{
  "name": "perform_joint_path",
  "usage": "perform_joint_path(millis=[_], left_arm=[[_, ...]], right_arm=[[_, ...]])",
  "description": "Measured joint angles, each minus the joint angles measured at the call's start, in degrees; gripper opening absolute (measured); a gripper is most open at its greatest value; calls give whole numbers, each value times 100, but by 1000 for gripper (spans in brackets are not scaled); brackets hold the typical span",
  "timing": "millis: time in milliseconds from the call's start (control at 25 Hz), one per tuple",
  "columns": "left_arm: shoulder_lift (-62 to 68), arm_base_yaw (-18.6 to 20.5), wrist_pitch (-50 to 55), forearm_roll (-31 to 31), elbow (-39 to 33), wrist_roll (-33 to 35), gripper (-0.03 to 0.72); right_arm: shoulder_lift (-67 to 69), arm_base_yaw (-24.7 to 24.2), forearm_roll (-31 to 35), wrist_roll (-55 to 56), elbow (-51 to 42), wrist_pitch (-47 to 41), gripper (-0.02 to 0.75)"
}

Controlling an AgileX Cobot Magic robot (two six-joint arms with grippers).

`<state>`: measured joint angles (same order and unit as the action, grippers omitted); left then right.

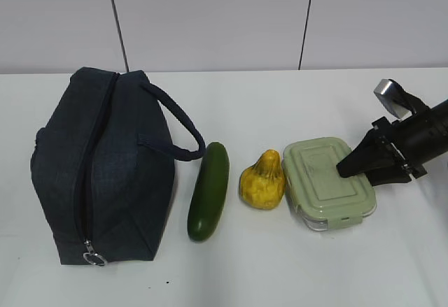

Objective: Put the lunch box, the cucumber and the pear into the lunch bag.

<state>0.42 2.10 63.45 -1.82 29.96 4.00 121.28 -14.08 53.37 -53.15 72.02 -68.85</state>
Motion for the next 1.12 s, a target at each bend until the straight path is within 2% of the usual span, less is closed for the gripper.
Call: perform_joint_path(millis=[160, 360, 480, 680, 1000, 1120], left_arm=[[759, 0, -352, -716, 115, 151, 239], [1905, 0, -1151, -1886, 403, 979, 239], [2705, 0, -1287, -2469, 520, 1164, 239], [3971, 0, -1405, -3591, 701, 1994, 258], [5684, 0, -1562, -4483, 782, 3248, 268], [6185, 0, -1583, -4588, 813, 3402, 268]], right_arm=[[0, 0, 0, 0, 0, 0, 377], [0, 0, 0, 0, 0, 0, 377], [0, 0, 0, 0, 0, 0, 377], [0, 0, 0, 0, 0, 0, 377], [0, 0, 0, -11, 0, 0, 377], [0, 0, 0, -11, 0, 0, 377]])
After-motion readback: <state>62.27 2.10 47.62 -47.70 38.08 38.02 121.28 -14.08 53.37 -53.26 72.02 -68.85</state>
